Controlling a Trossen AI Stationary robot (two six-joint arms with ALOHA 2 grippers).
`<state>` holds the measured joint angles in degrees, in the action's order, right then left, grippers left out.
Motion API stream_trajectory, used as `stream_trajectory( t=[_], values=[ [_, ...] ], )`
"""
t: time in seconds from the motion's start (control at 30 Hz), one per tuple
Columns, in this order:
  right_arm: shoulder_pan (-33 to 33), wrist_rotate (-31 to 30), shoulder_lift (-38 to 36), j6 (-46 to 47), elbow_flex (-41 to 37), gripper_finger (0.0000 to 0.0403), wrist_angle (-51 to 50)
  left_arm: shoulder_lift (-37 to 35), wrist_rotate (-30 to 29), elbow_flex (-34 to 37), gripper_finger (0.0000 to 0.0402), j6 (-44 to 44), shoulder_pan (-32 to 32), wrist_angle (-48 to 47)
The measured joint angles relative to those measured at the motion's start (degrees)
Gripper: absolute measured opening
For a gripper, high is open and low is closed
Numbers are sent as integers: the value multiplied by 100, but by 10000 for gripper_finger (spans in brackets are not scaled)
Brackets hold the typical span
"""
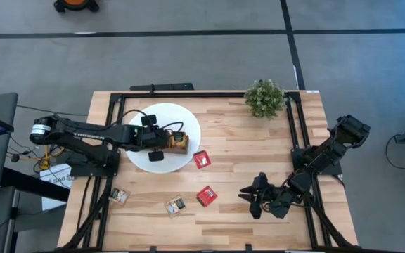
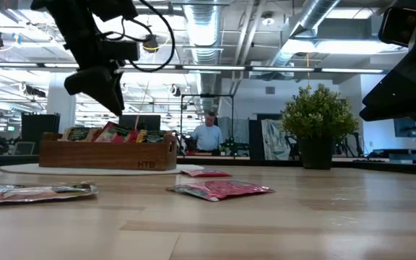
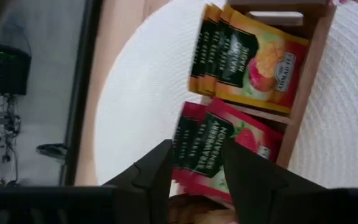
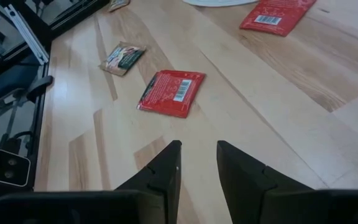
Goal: Pick & Place Tea
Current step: Put the red tea bag into the middle section of the wooden organizer
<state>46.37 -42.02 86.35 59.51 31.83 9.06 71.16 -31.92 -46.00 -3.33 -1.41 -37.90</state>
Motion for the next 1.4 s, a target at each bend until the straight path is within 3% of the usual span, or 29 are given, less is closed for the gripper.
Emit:
stream_trajectory(
  t=[0.33, 0.67, 0.83, 1.23, 1.4],
  values=[
    [11, 0, 0, 2, 0, 95, 86, -381, -261, -171, 114, 473, 207, -362],
    [9, 0, 0, -95, 0, 95, 88, -361, -421, 409, 6, 615, -233, 396],
    [9, 0, 0, -103, 0, 95, 90, -361, -439, 794, 1, 497, -314, 881],
    [11, 0, 0, -105, 0, 95, 192, -396, -394, 800, 0, 1036, -6, -96],
    [11, 0, 0, -142, 0, 95, 192, -515, -749, 800, 0, 980, 116, 987]
  ],
)
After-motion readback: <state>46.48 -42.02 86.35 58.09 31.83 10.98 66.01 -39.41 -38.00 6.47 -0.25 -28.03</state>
